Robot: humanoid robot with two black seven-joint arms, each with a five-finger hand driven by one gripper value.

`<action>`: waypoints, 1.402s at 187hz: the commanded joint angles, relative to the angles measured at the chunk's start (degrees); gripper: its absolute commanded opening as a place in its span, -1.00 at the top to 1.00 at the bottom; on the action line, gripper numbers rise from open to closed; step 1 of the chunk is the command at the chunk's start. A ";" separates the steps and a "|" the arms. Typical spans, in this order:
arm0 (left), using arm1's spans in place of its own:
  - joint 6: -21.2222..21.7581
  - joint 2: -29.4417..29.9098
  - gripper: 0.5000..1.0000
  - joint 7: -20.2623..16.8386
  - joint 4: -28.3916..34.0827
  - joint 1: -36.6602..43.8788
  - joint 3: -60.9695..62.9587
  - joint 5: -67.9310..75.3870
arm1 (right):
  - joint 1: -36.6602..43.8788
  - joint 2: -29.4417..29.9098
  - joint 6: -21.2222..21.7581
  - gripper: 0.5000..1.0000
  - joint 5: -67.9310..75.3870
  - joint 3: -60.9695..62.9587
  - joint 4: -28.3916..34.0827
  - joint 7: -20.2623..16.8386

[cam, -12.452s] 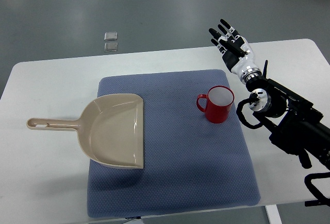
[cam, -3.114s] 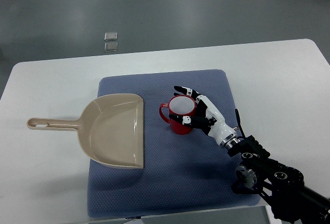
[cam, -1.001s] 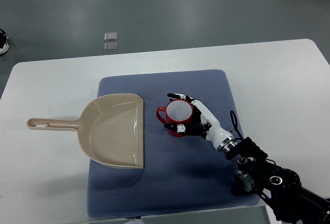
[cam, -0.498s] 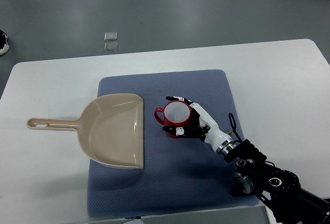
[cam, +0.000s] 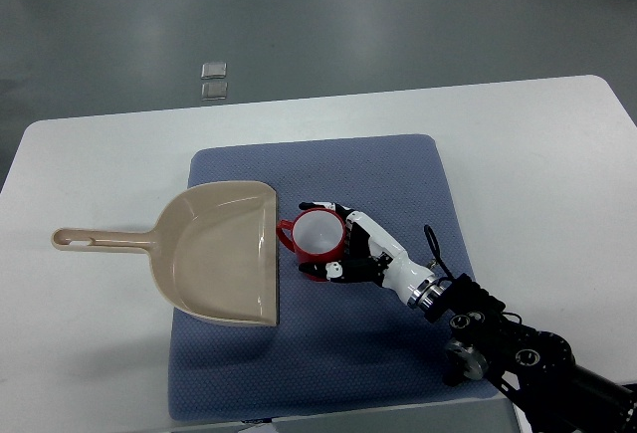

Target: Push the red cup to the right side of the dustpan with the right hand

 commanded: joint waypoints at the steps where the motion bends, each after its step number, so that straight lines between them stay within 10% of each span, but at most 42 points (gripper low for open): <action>1: 0.00 0.00 -1.00 0.01 0.00 0.00 0.00 0.00 | 0.33 0.00 1.39 -0.71 -0.04 -0.15 0.34 0.00; 262: 0.00 0.00 -1.00 0.01 0.00 0.00 0.00 0.00 | 2.00 0.00 5.26 -0.71 0.83 -0.33 0.16 0.00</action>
